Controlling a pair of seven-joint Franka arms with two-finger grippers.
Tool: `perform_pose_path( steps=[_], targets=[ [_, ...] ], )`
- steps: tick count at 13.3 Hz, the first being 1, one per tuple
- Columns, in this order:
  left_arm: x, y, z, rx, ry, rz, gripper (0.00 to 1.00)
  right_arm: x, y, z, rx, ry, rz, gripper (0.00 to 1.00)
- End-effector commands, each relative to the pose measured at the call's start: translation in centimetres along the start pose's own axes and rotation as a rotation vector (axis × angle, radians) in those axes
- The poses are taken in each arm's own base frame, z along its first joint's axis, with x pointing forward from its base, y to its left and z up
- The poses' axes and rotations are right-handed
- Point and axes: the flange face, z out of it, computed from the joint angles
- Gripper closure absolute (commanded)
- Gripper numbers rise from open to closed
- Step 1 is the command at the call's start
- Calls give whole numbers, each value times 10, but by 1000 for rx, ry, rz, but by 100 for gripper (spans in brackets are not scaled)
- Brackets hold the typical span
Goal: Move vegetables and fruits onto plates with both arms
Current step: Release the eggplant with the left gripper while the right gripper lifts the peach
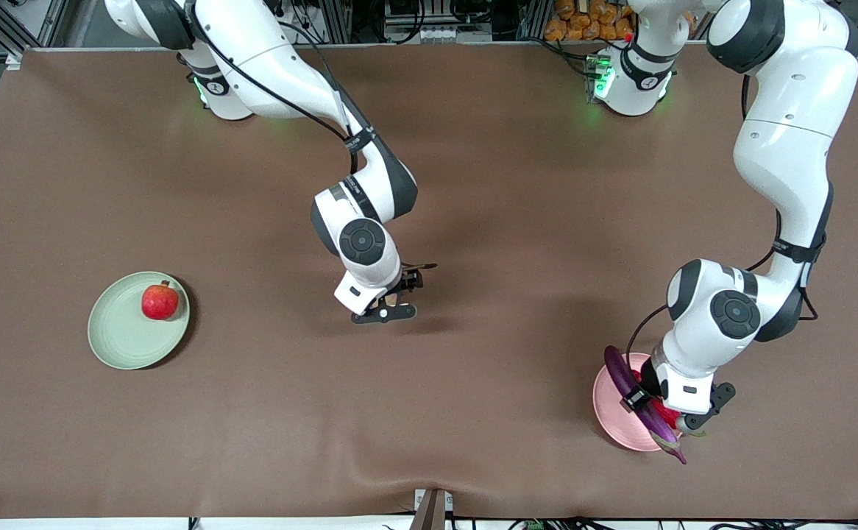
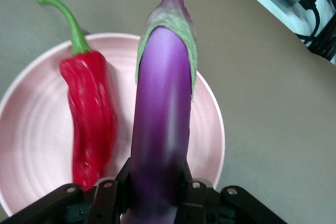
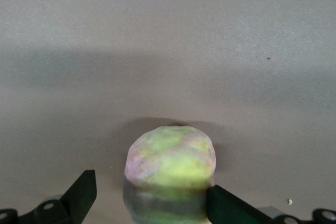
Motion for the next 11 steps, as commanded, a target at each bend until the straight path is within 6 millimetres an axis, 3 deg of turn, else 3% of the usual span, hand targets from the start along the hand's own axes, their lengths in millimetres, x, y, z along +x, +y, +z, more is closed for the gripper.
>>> perform_pose_path(
  steps=[1,4,8,11],
  targets=[
    [1,0,1,-30,-37,-34,100,-1,1,0,-16,12,14,0],
    [4,-2,0,-31,-36,-35,78,5,8,-14,-8,21,24,0],
    [9,-9,2,-27,-34,-47,63,5,10,-17,-13,10,30,0],
    [11,-9,0,-31,-35,-57,33,3,9,-11,-21,4,29,0]
  ],
)
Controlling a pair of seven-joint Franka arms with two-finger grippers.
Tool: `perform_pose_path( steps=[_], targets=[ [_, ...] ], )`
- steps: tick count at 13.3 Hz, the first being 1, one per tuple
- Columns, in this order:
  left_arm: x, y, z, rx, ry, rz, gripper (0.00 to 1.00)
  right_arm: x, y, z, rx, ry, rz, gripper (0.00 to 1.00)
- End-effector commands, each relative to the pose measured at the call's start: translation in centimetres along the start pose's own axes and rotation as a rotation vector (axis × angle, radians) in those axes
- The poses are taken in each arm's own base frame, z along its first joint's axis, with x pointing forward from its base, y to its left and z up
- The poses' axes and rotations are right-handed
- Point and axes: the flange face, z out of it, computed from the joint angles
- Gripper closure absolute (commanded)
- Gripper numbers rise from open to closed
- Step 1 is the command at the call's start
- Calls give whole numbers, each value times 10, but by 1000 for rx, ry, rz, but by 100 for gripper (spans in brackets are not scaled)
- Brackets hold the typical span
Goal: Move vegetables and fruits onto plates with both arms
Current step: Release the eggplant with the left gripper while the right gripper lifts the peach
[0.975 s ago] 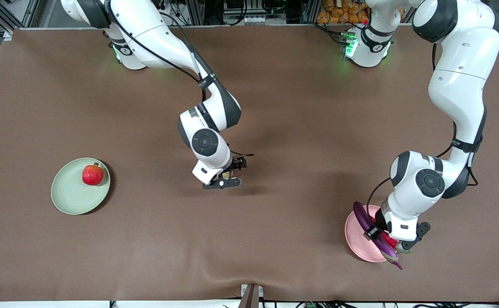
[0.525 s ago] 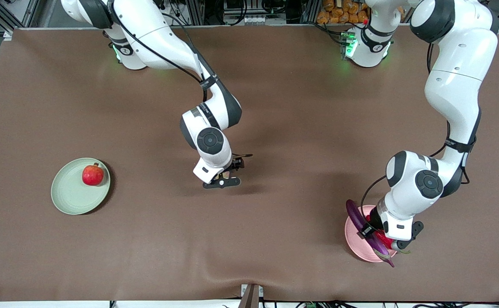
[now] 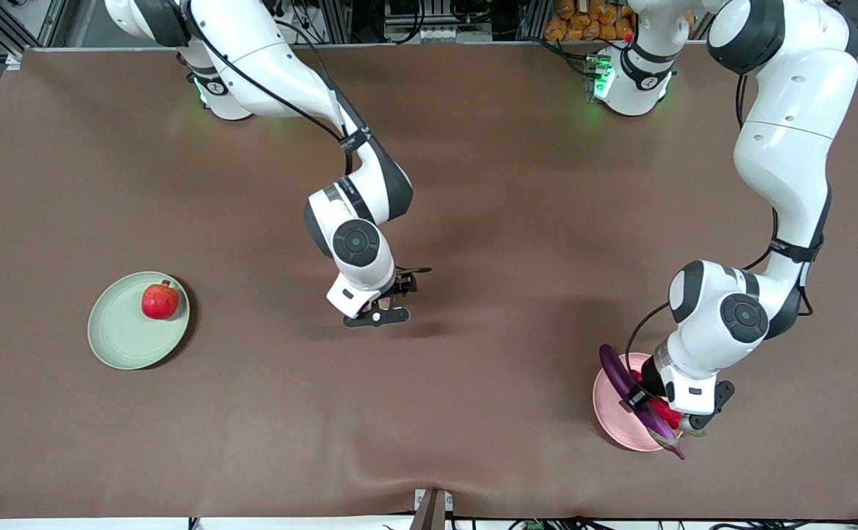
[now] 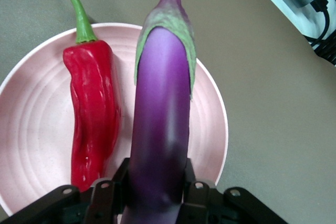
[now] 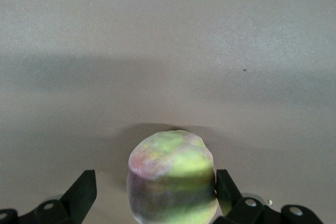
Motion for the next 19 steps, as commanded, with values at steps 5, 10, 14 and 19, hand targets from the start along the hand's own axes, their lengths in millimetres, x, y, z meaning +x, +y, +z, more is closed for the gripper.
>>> perform_pose_path(
  steps=[5,10,14,19],
  targets=[
    [5,0,-3,-27,-18,-30,0,-9,7,21,-88,-5,-29,0],
    [8,9,-25,-41,0,-24,0,-5,16,24,-112,-1,-33,52],
    [-6,34,-108,58,-50,23,0,16,53,-5,-96,8,12,65],
    [-35,55,-221,161,-59,90,0,58,201,-66,-67,-44,-39,64]
  ],
)
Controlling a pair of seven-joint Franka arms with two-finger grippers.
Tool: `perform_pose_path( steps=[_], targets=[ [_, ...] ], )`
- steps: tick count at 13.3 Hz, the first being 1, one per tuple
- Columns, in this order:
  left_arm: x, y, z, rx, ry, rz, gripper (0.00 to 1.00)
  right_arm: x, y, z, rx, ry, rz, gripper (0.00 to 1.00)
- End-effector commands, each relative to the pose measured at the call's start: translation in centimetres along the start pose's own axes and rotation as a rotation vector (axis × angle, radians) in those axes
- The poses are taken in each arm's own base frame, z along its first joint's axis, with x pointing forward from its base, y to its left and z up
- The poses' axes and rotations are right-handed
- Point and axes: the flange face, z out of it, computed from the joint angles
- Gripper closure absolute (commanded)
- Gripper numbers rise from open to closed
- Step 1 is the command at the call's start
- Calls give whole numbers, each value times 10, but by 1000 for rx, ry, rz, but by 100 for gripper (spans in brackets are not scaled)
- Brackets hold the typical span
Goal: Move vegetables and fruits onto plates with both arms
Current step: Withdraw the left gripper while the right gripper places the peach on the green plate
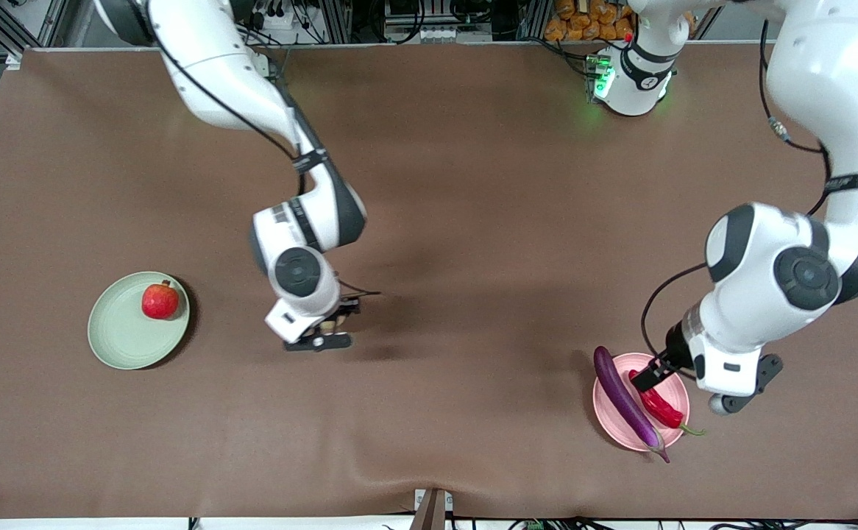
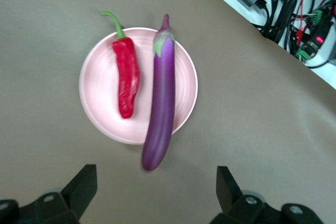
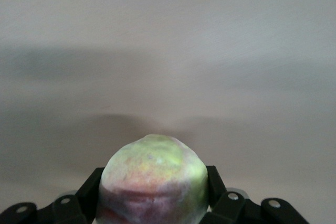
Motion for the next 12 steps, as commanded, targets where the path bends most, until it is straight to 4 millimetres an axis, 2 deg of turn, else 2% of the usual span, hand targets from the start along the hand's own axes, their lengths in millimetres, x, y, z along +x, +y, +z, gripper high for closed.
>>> perform_pose_path(
  steps=[1,3,4,7,8,11,12],
  targets=[
    [-17,-7,-44,36,-6,38,0,10,88,-18,26,-41,-66,63],
    [-27,-14,-79,82,-8,111,0,12,170,-5,50,-105,-117,63],
    [-30,-21,-94,105,-19,212,0,10,208,-1,68,-133,-190,63],
    [-22,-57,-136,104,-83,294,0,0,334,9,121,-129,-389,63],
    [-21,-68,-152,93,-101,289,0,-6,367,12,134,-117,-440,63],
    [-29,-92,-192,107,-126,306,0,-21,432,28,157,-92,-519,63],
    [-32,-94,-203,103,-110,332,0,-23,442,34,156,-88,-516,60]
  ],
)
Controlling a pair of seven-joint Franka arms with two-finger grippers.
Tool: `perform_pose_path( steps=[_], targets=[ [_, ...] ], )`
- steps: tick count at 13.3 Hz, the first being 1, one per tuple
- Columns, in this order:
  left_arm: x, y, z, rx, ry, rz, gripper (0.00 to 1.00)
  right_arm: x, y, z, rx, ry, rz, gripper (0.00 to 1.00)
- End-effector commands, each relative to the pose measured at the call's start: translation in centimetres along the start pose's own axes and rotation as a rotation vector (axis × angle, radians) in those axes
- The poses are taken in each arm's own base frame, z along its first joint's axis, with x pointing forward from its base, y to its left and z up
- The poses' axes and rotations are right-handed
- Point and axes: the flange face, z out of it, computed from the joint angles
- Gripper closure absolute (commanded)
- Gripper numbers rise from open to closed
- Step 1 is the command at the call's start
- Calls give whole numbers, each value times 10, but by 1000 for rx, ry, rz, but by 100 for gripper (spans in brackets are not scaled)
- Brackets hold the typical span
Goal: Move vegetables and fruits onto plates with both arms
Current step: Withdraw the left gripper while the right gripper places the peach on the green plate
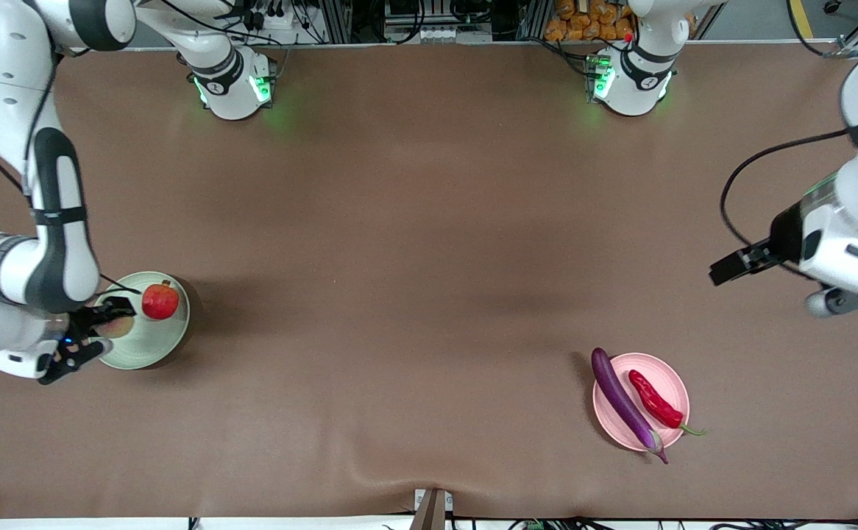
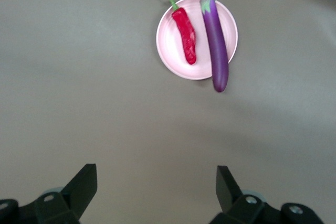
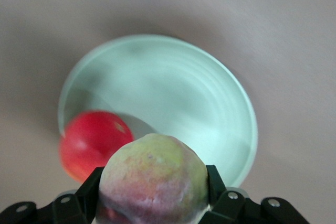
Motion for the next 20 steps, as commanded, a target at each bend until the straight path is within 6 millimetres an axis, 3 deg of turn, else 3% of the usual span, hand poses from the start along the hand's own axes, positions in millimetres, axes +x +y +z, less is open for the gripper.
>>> perform_pose_path(
  steps=[1,2,4,6,10,12,15,18,20],
  targets=[
    [-25,-5,-28,6,15,65,0,-7,11,13,10,13,-43,58],
    [-29,-14,-35,10,4,69,0,-12,17,21,22,15,-31,50],
    [-44,-26,-60,-13,12,85,0,-12,17,21,33,28,-31,0],
    [-59,-36,-75,1,-4,127,0,-6,10,17,36,28,-33,0],
    [-79,-65,-78,-8,-34,123,0,2,-15,6,122,28,54,0],
    [-81,-67,-81,-8,-29,122,0,10,-48,-18,134,9,164,0],
    [-82,-66,-80,-7,-32,123,0,22,-128,-61,118,8,341,0],
    [-82,-64,-79,-10,-35,125,0,8,-166,-97,134,28,419,0],
    [-84,-63,-79,-12,-37,127,0,-10,-177,-139,136,57,511,0]
  ],
)
